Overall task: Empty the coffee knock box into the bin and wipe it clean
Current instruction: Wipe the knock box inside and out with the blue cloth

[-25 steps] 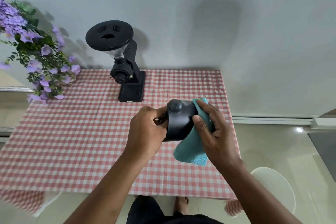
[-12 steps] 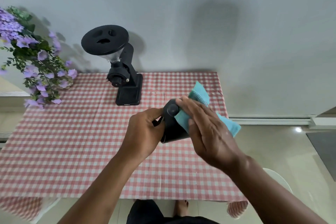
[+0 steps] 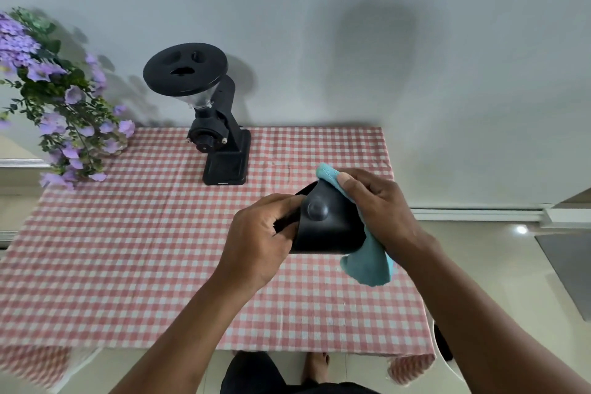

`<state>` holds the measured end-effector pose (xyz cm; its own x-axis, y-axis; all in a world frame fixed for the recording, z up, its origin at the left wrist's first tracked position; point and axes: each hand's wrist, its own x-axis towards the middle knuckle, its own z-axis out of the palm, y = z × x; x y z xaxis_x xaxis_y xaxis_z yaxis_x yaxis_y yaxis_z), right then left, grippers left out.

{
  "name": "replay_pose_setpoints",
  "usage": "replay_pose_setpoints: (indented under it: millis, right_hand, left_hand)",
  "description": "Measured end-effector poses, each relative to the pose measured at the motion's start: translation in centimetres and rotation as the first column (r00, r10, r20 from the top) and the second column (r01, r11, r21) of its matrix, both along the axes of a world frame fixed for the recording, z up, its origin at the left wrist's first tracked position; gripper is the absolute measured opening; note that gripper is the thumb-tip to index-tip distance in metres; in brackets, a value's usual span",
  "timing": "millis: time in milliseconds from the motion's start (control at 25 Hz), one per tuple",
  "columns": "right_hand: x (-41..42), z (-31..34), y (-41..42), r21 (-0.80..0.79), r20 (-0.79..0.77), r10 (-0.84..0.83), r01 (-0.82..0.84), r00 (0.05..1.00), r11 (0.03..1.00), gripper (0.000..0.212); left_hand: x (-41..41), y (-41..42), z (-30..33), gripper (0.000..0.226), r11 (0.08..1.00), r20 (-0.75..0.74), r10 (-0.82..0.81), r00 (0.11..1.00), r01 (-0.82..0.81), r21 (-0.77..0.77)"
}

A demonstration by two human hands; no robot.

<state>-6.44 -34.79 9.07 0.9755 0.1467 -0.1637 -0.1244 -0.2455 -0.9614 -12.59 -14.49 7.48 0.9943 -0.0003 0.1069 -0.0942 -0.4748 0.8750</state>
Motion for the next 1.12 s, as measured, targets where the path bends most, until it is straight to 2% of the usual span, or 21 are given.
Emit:
replay_pose_setpoints:
  millis: [40, 120, 200, 280, 320, 360, 400, 440, 480, 520, 560, 600, 720, 800, 960, 1040, 1120]
  right_hand:
    - [-1.0, -0.5, 0.3, -0.038, 0.059, -0.014, 0.016, 0.998, 0.999, 0.024]
    - [-3.0, -1.6, 0.9, -0.225, 0.264, 0.037, 0.025, 0.964, 0.974, 0.035]
    - [-4.1, -1.8, 1.1, -0.392, 0.463, 0.171, 0.028, 0.87, 0.92, 0.042]
    - [-3.0, -1.4, 0.4, -0.466, 0.565, 0.322, -0.028, 0.759, 0.884, 0.04]
    - [-2.0, -1.3, 0.0, -0.466, 0.56, 0.351, -0.065, 0.751, 0.882, 0.038]
    - [-0.8, -1.2, -0.3, -0.412, 0.514, 0.324, -0.103, 0.794, 0.905, 0.035]
    - [0.4, -0.8, -0.5, -0.286, 0.404, 0.241, -0.128, 0.882, 0.95, 0.03]
    - [1.1, -0.6, -0.6, -0.085, 0.222, 0.134, -0.117, 0.966, 0.989, 0.026]
    - [1.4, -0.6, -0.5, 0.101, 0.011, 0.052, -0.053, 0.999, 0.993, 0.023]
    - [1.2, -0.8, -0.4, 0.212, -0.161, 0.008, 0.026, 0.987, 0.977, 0.023]
    - [0.8, -1.0, -0.3, 0.263, -0.254, -0.01, 0.079, 0.967, 0.962, 0.024]
    - [0.3, -1.3, -0.1, 0.282, -0.281, -0.032, 0.115, 0.959, 0.953, 0.024]
    - [-1.1, -1.8, 0.5, 0.338, -0.17, -0.132, 0.184, 0.977, 0.923, 0.025]
    - [-1.4, -1.8, 0.9, 0.334, -0.052, -0.171, 0.178, 0.984, 0.926, 0.025]
    - [-2.4, -2.6, 1.1, 0.209, 0.165, -0.188, 0.152, 0.968, 0.966, 0.027]
    - [-3.2, -3.1, 1.2, 0.076, 0.264, -0.164, 0.149, 0.951, 0.986, 0.03]
    - [-4.1, -3.2, 1.4, 0.008, 0.311, -0.143, 0.148, 0.94, 0.989, 0.032]
  left_hand:
    - [0.0, 0.1, -0.2, 0.032, 1.0, -0.012, 0.005, 1.0, -0.005, 0.002]
    - [0.0, 0.3, -0.5, 0.027, 1.0, -0.03, 0.016, 0.999, -0.016, -0.015]
    - [-0.1, 0.5, -0.5, 0.023, 0.999, -0.017, 0.014, 1.0, -0.015, -0.042]
    - [-0.2, 0.7, -0.4, 0.026, 0.998, 0.004, -0.002, 1.0, 0.002, -0.057]
    - [-0.1, 0.8, -0.4, 0.026, 0.998, 0.014, -0.018, 1.0, 0.018, -0.053]
    - [-0.1, 0.8, -0.4, 0.029, 0.998, 0.027, -0.032, 0.999, 0.034, -0.045]
    - [-0.2, 0.7, -0.4, 0.033, 0.998, 0.043, -0.044, 0.998, 0.046, -0.032]
    - [-0.2, 0.4, -0.3, 0.036, 0.998, 0.057, -0.049, 0.997, 0.051, -0.023]
    - [-0.3, 0.1, -0.2, 0.037, 0.999, 0.056, -0.04, 0.998, 0.041, -0.023]
    - [-0.2, -0.1, -0.2, 0.036, 0.999, 0.037, -0.013, 0.999, 0.015, -0.036]
    - [-0.1, -0.2, -0.3, 0.034, 0.998, 0.003, 0.024, 1.0, -0.024, -0.066]
    - [0.0, -0.1, -0.3, 0.035, 0.993, -0.045, 0.056, 0.997, -0.06, -0.097]
    - [0.3, 0.4, 0.0, 0.048, 0.984, -0.191, 0.071, 0.979, -0.1, -0.146]
    - [0.4, 0.5, 0.8, 0.053, 0.959, -0.287, 0.065, 0.956, -0.139, -0.246]
    - [0.7, 0.1, 1.8, 0.04, 0.879, -0.363, 0.188, 0.913, -0.321, -0.352]
    - [0.9, 0.0, 2.0, 0.028, 0.798, -0.431, 0.225, 0.874, -0.419, -0.434]
    - [1.0, 0.1, 2.1, 0.022, 0.707, -0.533, 0.209, 0.82, -0.503, -0.497]
